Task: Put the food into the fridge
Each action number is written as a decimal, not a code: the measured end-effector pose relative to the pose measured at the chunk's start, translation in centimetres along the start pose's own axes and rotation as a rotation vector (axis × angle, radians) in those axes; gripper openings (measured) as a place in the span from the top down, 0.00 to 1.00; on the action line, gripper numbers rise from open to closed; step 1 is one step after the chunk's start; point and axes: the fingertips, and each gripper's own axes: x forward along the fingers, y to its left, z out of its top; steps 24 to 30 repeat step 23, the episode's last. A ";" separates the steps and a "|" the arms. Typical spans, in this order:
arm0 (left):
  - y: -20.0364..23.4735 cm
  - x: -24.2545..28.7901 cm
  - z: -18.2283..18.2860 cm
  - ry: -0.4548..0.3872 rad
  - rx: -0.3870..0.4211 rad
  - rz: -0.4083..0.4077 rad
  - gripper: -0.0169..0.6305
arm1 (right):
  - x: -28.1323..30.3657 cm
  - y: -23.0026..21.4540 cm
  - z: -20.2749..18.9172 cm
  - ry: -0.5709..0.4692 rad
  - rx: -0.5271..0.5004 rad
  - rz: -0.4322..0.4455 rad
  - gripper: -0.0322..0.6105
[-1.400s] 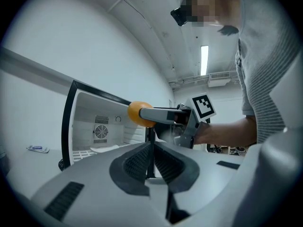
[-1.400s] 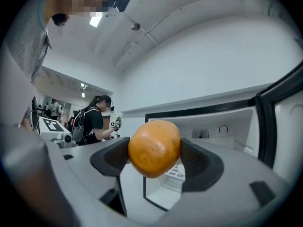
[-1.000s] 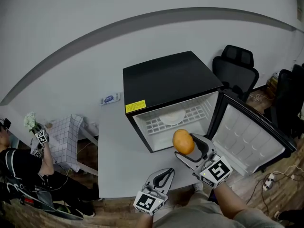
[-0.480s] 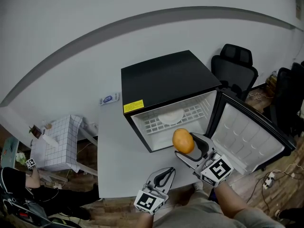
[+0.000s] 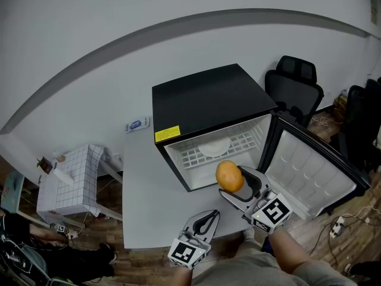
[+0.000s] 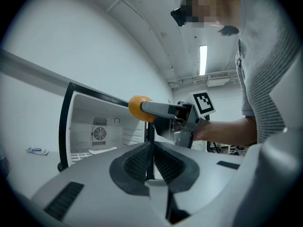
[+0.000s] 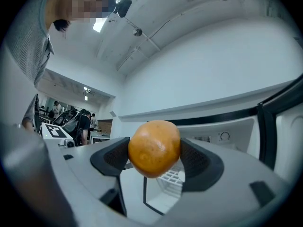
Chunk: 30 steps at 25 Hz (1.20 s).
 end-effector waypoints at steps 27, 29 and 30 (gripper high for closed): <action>-0.2 0.0 -0.5 0.004 -0.002 0.004 0.95 | 0.0 0.3 0.4 0.001 -0.044 0.014 0.44; -0.2 0.0 -0.5 0.004 -0.002 0.004 0.95 | 0.0 0.3 0.4 0.001 -0.044 0.014 0.44; -0.2 0.0 -0.5 0.004 -0.002 0.004 0.95 | 0.0 0.3 0.4 0.001 -0.044 0.014 0.44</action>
